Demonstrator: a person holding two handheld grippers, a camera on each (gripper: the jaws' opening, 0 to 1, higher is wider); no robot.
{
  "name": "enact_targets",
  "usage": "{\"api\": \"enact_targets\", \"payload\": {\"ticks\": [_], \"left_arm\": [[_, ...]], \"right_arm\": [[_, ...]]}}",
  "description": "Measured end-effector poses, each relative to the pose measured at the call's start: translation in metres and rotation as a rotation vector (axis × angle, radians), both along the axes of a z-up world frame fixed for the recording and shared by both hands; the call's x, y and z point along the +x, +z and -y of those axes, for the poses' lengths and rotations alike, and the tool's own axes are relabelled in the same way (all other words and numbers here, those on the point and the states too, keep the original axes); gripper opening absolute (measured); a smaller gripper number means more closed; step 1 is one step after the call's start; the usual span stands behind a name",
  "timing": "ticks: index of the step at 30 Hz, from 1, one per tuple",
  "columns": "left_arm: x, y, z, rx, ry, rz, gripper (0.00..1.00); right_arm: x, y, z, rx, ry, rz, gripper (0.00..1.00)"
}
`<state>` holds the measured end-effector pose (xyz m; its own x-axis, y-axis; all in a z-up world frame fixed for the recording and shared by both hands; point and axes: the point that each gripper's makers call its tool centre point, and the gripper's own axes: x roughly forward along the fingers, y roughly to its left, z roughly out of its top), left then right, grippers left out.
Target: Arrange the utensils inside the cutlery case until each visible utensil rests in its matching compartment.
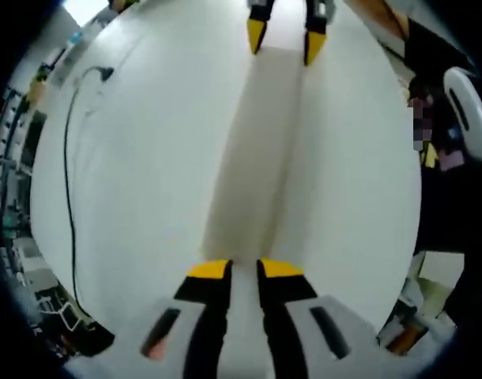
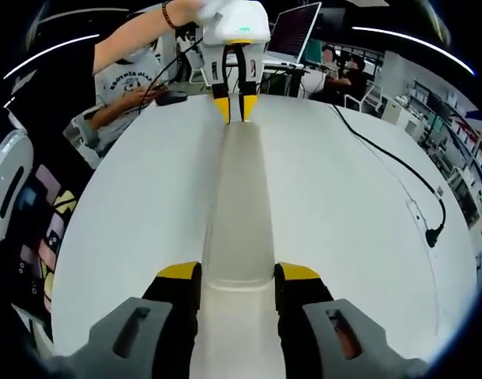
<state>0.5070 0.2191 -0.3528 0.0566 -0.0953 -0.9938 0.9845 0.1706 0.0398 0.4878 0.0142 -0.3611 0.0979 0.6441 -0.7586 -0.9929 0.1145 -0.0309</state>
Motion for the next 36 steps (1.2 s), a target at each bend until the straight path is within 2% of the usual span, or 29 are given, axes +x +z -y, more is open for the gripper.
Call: {"api": "enact_targets", "payload": {"ticks": [5,9,15,19,25,30,32,33,36], "left_arm": [[0.005,-0.001,-0.001,0.038,0.022,-0.031,0.09],[0.006,-0.002,-0.002,0.043,0.021,-0.058,0.07],[0.004,-0.002,-0.002,0.039,0.026,-0.054,0.07],[0.004,-0.003,-0.003,0.061,0.018,-0.054,0.07],[0.004,-0.002,-0.004,0.051,0.028,-0.049,0.07],[0.004,0.0,-0.006,0.065,0.052,-0.058,0.08],[0.003,0.003,-0.006,0.044,0.043,-0.071,0.16],[0.006,0.003,-0.004,0.027,0.032,-0.06,0.2],[0.012,0.006,0.001,-0.007,0.028,-0.039,0.2]], "right_arm": [[0.0,0.0,-0.001,-0.001,0.002,0.003,0.38],[0.0,-0.001,-0.001,-0.01,0.004,0.012,0.38],[-0.001,-0.002,-0.003,-0.015,0.002,0.01,0.38],[-0.001,-0.006,-0.006,-0.017,0.0,0.014,0.39],[-0.003,-0.007,-0.008,-0.028,-0.007,-0.008,0.4],[-0.004,0.001,-0.006,-0.037,-0.031,-0.013,0.38],[-0.003,0.009,-0.004,-0.04,-0.039,0.003,0.36],[-0.003,0.013,-0.003,-0.037,-0.044,0.003,0.35],[0.0,0.023,-0.002,-0.038,-0.053,0.019,0.3]]}}
